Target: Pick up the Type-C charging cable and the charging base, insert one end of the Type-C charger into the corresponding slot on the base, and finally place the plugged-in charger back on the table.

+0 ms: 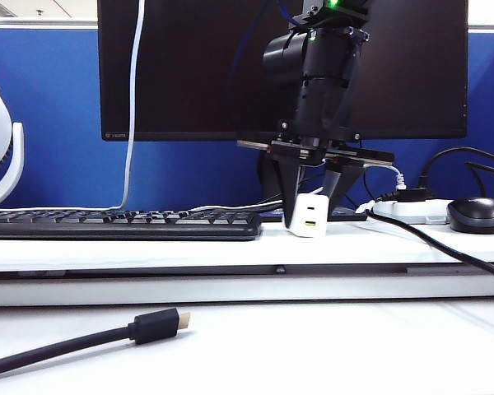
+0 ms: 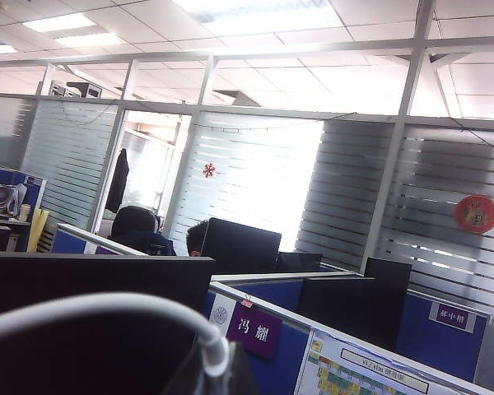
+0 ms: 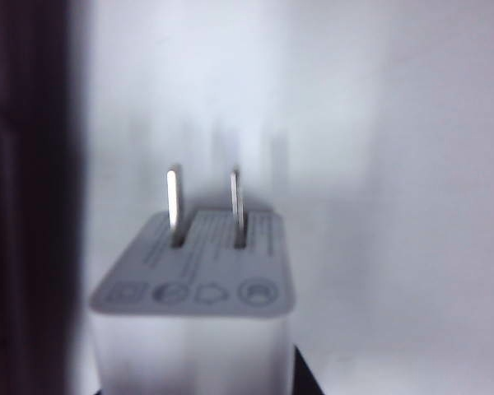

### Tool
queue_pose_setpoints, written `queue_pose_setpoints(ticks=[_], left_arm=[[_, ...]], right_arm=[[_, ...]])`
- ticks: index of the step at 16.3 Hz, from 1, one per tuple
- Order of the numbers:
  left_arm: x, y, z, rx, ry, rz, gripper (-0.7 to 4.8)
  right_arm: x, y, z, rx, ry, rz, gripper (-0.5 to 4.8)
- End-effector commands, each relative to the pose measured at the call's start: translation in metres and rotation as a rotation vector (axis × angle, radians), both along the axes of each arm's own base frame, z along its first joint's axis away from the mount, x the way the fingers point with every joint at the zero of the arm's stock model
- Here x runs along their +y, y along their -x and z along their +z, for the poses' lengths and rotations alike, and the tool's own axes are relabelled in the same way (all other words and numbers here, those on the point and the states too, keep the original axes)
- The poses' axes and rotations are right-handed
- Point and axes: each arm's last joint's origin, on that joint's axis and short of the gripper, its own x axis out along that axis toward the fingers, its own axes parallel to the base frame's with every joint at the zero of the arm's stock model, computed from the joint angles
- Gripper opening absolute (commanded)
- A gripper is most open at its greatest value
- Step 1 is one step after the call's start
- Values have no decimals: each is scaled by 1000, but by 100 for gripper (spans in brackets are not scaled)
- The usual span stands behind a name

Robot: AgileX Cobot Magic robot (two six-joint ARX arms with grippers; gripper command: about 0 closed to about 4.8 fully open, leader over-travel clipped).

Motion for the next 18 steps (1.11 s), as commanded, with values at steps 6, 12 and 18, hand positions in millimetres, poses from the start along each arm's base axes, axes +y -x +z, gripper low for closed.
queue_pose_setpoints(ticks=[6, 12, 18], left_arm=[[7, 7, 5, -23, 23, -5, -5], [9, 10, 9, 1, 99, -48, -5], [12, 13, 19, 132, 385, -269, -5]], right_arm=[[-40, 26, 141, -195, -530, 75, -6], [-94, 113, 319, -926, -907, 136, -6], [-105, 144, 370, -1231, -1215, 253, -5]])
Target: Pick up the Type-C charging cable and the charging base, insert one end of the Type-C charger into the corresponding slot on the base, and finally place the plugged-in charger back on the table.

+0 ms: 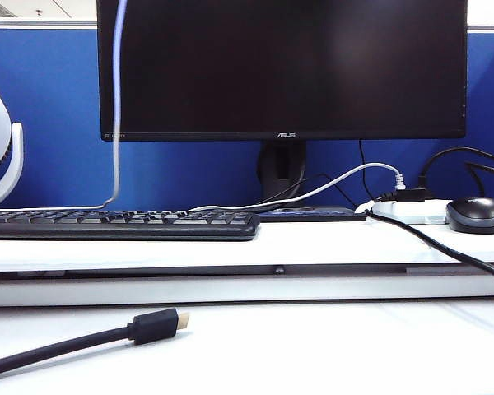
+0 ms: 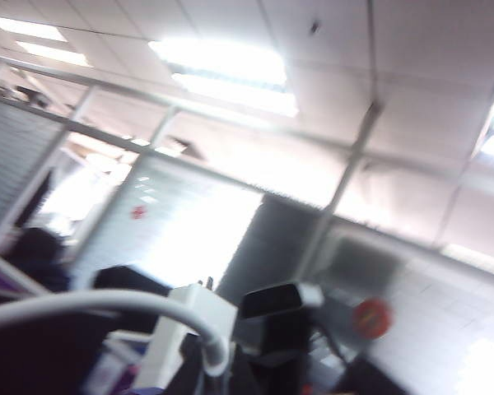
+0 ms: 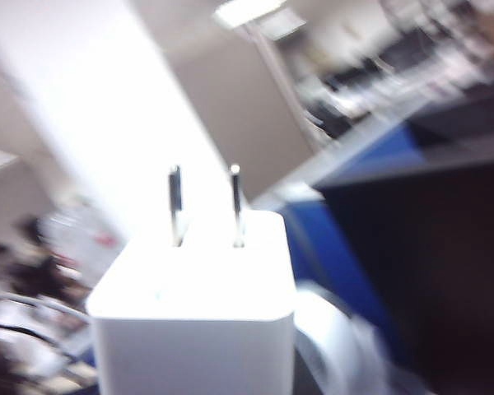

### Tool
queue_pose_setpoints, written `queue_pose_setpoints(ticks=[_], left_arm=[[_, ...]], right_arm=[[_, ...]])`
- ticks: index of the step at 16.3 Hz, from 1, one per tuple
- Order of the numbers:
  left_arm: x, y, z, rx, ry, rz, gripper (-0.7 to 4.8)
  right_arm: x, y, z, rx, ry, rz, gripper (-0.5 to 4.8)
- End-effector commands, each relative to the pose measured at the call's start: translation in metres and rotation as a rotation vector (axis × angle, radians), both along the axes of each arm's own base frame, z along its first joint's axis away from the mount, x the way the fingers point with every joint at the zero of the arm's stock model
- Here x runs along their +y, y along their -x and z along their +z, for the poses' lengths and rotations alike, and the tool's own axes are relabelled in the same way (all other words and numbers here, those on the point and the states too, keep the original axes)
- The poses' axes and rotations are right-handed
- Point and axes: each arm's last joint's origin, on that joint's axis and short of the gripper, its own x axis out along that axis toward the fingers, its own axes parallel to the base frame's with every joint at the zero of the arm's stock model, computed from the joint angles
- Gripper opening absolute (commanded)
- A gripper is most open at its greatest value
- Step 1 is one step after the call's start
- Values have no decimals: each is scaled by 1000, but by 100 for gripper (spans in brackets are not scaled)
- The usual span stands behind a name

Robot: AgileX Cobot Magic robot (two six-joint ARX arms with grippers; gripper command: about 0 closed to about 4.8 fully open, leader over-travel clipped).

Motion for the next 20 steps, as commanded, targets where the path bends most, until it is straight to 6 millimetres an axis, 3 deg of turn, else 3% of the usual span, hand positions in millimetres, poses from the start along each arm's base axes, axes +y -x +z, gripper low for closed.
queue_pose_setpoints(ticks=[1, 4, 5, 6, 10, 13, 18, 19, 20], left_arm=[[1, 1, 4, 60, 125, -118, -5], [-4, -3, 2, 103, 133, -168, -5], [-7, -5, 0, 63, 93, -139, -5], [-9, -6, 0, -20, 30, -95, -5], [-17, -11, -1, -294, -106, 37, -5], [-23, -14, -1, -501, -146, 131, -5], [-39, -25, -6, -743, -172, 225, -5], [-58, -28, -14, -878, -204, 342, -5], [-62, -30, -16, -989, -252, 476, -5]], right_arm=[[-1, 4, 16, -86, -128, 65, -5], [-3, 10, 28, -123, -262, 137, -5], [-5, 11, 32, -20, -390, 185, -6], [-5, 9, 31, 153, -504, 228, -6], [0, 0, 16, 420, -492, 247, -6], [2, -6, 14, 601, -613, 304, -6], [15, -11, 15, 669, -767, 359, -6], [30, -12, 13, 704, -783, 403, -6], [34, -11, 13, 716, -792, 426, -6]])
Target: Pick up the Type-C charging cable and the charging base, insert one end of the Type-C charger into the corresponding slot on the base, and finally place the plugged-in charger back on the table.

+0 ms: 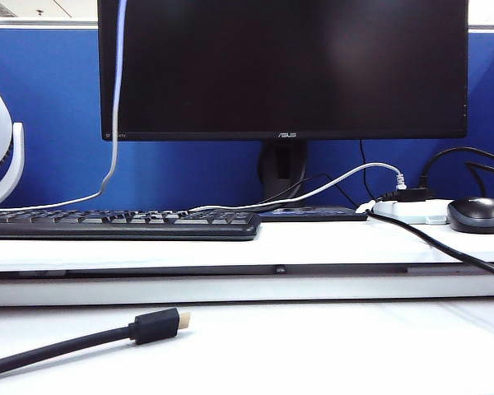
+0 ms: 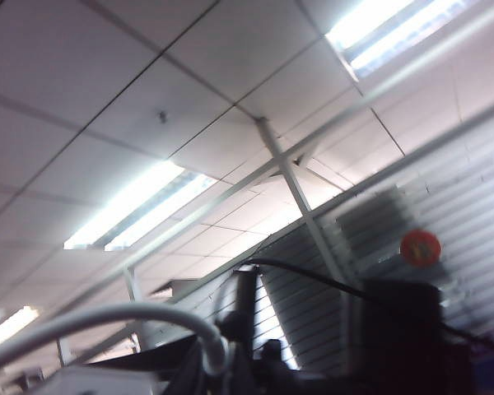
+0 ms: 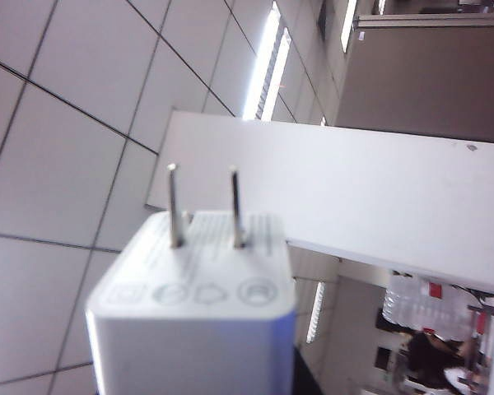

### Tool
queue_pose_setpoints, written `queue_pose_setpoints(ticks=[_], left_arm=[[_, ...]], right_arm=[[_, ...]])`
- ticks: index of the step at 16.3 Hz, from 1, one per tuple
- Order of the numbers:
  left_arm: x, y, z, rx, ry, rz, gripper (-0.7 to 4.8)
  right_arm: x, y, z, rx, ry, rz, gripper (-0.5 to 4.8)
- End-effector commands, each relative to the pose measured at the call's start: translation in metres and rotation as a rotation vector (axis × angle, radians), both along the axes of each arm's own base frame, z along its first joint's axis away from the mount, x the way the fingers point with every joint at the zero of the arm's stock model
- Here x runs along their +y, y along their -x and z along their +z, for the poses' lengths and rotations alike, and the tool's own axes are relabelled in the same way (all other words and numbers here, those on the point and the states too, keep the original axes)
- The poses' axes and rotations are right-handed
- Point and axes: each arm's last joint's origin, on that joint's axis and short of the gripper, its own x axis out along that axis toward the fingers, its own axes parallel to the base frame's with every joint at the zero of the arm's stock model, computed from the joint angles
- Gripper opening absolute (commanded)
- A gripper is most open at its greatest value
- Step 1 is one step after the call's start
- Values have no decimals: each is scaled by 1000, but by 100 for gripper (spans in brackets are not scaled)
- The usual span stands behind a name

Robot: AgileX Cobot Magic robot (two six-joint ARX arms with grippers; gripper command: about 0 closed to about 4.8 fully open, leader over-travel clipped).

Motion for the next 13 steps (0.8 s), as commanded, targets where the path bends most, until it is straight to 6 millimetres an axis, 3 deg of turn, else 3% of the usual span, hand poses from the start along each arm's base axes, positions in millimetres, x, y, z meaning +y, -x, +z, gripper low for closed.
queue_pose_setpoints(ticks=[1, 13], left_arm=[[-4, 0, -1, -221, -15, 223, -5], [-14, -10, -9, -441, -67, 551, -5]], right_arm=[[5, 4, 3, 15, -58, 29, -6], [9, 11, 5, -8, -30, 162, -6]])
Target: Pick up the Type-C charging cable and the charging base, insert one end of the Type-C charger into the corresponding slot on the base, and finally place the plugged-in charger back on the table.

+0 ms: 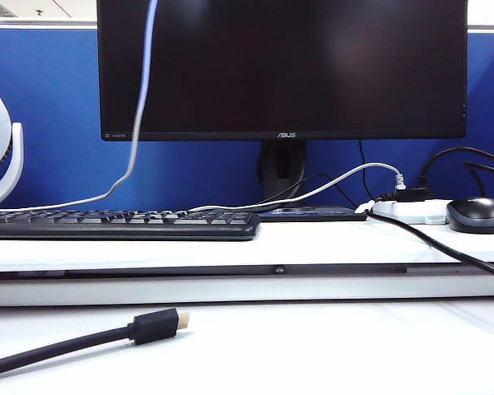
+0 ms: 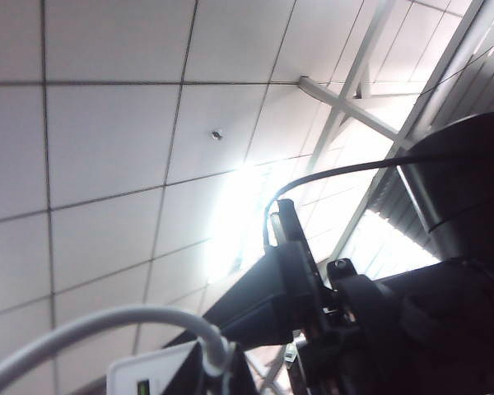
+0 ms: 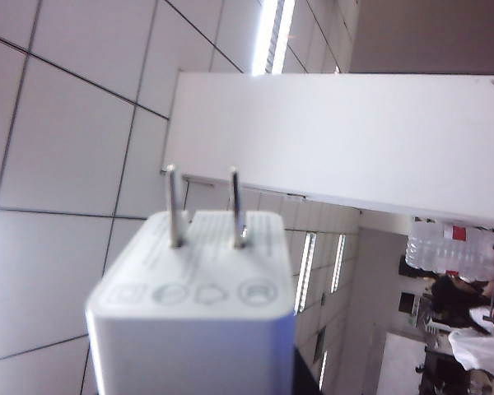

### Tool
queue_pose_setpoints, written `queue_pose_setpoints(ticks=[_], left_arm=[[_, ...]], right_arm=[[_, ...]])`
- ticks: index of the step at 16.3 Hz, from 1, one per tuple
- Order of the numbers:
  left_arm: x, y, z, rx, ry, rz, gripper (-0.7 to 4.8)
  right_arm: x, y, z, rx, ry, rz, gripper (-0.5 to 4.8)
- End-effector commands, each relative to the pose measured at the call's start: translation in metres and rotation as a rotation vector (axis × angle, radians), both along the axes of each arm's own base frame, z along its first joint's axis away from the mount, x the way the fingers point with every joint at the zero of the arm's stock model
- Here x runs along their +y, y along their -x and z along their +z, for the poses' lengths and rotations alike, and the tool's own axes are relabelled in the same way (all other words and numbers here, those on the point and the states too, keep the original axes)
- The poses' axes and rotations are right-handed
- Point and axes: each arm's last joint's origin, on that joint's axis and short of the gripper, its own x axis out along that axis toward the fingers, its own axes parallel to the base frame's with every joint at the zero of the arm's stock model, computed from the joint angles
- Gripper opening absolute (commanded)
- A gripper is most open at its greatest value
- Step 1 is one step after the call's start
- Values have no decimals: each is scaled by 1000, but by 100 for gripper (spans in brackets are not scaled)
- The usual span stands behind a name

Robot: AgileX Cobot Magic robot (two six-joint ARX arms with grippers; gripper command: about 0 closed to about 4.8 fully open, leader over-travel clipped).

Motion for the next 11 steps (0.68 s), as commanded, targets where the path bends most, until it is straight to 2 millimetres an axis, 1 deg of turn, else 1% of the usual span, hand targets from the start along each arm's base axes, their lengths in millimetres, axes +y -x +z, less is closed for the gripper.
queue_pose_setpoints(ticks=[1, 3, 4, 5, 8, 11], left_arm=[[0, 0, 0, -98, -27, 109, -5], [-4, -3, -4, -157, -83, 201, -5], [-5, -4, -4, -171, -91, 213, -5], [-5, -3, -4, -210, -103, 227, -5], [-4, -1, -4, -238, -115, 201, -5], [1, 3, 0, -247, -103, 197, -5]], right_arm=[[-3, 7, 5, -28, -8, 22, -6], [-3, 7, 4, -35, 9, 36, -6], [-2, 7, 3, -40, 24, 31, -6], [-1, 6, -1, -22, 74, 64, -6], [0, 6, -4, -24, 125, 112, -6], [-5, 7, -2, -37, 128, 98, -6]])
